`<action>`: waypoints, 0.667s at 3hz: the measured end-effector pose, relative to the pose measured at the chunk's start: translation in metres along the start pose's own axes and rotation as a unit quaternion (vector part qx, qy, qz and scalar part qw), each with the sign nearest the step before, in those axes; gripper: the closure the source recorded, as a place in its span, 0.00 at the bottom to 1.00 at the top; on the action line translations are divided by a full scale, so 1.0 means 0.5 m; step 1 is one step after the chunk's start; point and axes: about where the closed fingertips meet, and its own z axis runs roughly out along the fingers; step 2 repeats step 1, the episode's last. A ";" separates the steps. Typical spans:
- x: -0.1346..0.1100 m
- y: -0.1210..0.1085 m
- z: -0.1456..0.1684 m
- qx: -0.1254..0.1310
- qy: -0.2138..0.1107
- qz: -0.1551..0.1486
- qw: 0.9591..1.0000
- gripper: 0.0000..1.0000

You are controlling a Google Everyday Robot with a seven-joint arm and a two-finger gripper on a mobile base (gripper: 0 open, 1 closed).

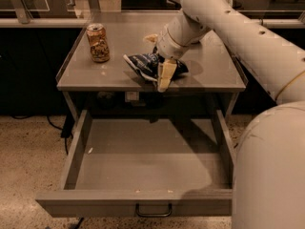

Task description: Pick blue chip bag from top drawer and place on counter

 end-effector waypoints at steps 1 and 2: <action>0.000 0.000 0.000 0.000 0.000 0.000 1.000 0.00; 0.000 0.000 0.000 0.000 0.000 0.000 1.000 0.00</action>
Offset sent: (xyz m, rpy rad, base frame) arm 0.0000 0.0000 0.0000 0.0000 0.0000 0.0000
